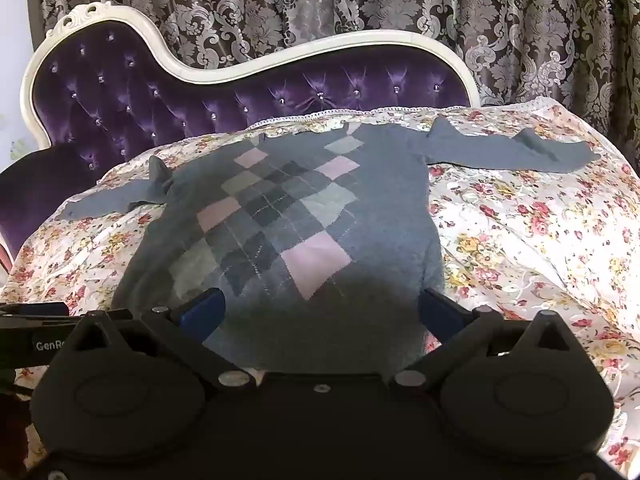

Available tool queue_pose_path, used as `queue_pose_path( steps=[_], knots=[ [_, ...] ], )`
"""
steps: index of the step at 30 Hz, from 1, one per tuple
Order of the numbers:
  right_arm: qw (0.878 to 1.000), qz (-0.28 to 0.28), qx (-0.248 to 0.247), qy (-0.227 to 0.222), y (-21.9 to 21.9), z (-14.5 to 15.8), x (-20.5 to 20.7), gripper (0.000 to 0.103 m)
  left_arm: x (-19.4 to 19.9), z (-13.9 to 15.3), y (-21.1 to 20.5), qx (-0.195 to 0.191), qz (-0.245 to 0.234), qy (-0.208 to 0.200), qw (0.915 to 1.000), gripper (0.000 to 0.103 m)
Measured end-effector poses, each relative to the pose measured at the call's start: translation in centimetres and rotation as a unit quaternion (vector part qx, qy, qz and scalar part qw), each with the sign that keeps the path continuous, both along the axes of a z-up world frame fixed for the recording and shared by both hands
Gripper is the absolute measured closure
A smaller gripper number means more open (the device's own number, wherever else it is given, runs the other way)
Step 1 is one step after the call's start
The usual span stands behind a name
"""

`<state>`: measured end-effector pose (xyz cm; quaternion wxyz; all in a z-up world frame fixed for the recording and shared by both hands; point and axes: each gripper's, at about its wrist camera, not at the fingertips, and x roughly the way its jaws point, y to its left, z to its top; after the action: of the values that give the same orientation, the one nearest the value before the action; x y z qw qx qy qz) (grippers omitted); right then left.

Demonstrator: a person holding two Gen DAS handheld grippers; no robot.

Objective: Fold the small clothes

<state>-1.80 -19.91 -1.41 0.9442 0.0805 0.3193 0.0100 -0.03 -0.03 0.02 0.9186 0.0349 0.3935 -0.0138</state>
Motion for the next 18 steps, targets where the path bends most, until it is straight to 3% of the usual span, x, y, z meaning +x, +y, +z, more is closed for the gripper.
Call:
queue_pose_path(
  steps=[3,7,18],
  knots=[
    [1.000,-0.003,-0.002,0.007,0.0,0.2,0.1,0.001,-0.4,-0.3,-0.9,0.012,-0.003,-0.003,0.9999,0.024],
    [1.000,-0.006,-0.002,0.007,-0.5,-0.1,-0.1,0.001,-0.2,-0.2,-0.7,-0.009,-0.014,0.011,0.9998,0.024],
    [1.000,-0.013,0.010,0.012,-0.7,-0.4,-0.1,0.001,0.0,-0.4,-0.6,-0.015,-0.017,0.019,0.9996,0.024]
  ],
)
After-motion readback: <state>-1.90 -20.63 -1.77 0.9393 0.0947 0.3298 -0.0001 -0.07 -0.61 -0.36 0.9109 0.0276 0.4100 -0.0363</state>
